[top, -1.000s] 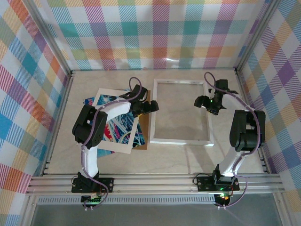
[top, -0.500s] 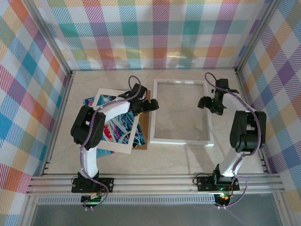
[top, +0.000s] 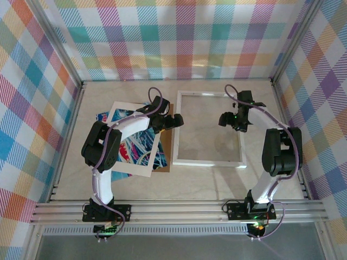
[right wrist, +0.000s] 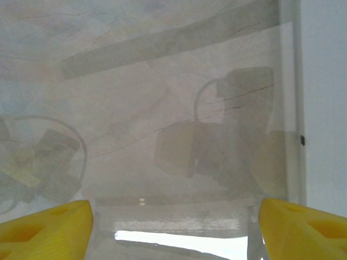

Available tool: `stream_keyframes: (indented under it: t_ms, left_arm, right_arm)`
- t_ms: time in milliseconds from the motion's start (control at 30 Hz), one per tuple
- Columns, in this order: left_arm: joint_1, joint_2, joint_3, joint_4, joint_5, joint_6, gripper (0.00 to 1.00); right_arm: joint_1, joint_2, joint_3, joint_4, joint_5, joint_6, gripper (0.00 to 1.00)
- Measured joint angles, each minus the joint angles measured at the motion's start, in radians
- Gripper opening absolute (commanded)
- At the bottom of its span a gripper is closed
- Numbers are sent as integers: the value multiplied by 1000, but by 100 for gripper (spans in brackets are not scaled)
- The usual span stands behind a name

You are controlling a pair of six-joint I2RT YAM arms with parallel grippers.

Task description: Put the photo into the frame

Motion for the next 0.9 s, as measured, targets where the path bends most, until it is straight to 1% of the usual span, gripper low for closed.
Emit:
stream_keyframes:
  t_ms: [300,633,767,900]
  left_arm:
    - [0,0,-3,3,0,-1,100]
    - [0,0,-3,3,1,-1,100]
    - [0,0,-3,3,1,-1,100]
    - [0,0,-3,4,1,-1,100]
  right_arm:
    - [8,89,0,31,-1,18,81]
    - [9,92,4,41,-20,29,82]
    - [10,63,3,33,-23,30,83]
    - [10,-50,-34,4,-5,30,83]
